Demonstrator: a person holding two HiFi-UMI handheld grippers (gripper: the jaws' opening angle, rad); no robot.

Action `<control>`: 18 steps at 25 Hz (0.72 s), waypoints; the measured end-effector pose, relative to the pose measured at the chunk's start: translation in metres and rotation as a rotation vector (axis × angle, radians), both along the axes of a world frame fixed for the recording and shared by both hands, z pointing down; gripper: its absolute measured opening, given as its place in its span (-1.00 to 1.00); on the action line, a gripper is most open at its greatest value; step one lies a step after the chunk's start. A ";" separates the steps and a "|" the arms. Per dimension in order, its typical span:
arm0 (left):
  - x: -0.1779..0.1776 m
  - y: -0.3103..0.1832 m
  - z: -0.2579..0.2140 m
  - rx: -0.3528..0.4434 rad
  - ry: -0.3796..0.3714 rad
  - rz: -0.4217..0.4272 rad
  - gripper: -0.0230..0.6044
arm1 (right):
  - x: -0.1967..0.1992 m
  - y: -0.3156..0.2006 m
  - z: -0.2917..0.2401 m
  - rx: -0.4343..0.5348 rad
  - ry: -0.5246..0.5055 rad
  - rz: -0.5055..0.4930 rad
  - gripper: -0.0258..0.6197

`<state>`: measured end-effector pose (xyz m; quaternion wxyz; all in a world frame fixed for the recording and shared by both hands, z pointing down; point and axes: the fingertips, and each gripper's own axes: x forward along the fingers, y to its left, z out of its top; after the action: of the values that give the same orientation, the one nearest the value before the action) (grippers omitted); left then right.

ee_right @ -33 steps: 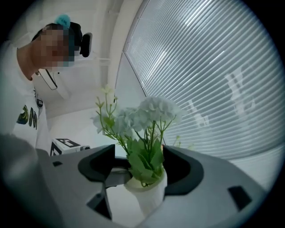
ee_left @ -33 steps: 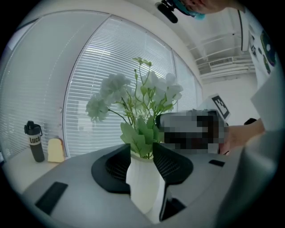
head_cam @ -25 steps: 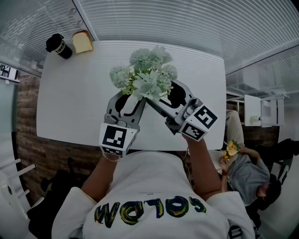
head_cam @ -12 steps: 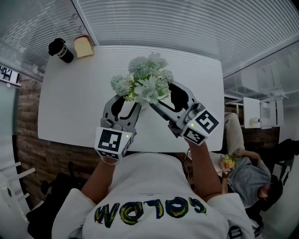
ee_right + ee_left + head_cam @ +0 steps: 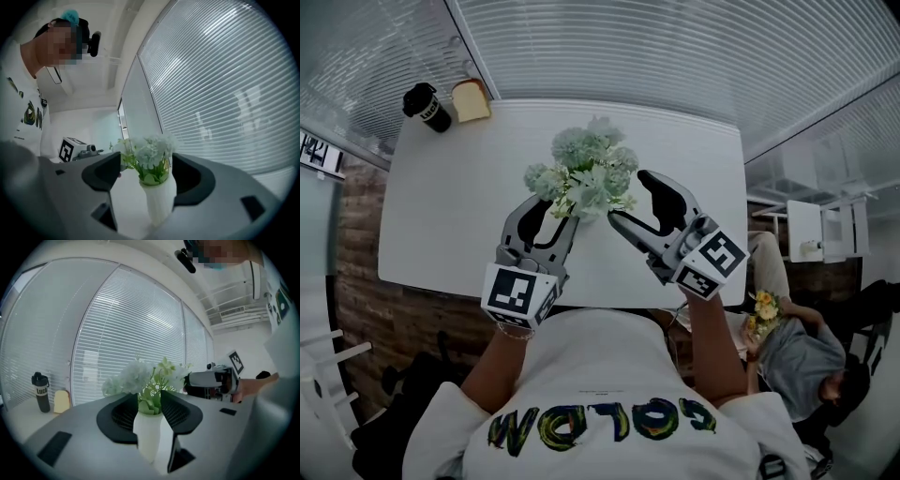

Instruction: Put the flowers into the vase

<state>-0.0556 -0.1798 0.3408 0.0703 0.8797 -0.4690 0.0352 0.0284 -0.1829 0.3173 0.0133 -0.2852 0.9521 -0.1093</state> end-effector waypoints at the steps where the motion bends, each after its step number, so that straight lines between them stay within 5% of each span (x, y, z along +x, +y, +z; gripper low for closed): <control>1: 0.000 0.002 -0.001 0.000 0.003 0.000 -0.40 | 0.002 0.002 -0.002 0.004 0.001 0.003 0.12; 7: -0.002 0.013 -0.007 -0.008 0.017 0.004 -0.41 | 0.012 0.007 -0.012 0.042 0.023 0.044 0.10; 18: -0.009 0.036 -0.028 0.010 0.050 0.009 -0.44 | 0.027 0.028 -0.029 0.077 0.128 0.181 -0.24</control>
<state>-0.0645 -0.1442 0.3126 0.0775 0.8827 -0.4633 0.0114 0.0554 -0.1546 0.2883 -0.0266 -0.3756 0.9249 -0.0526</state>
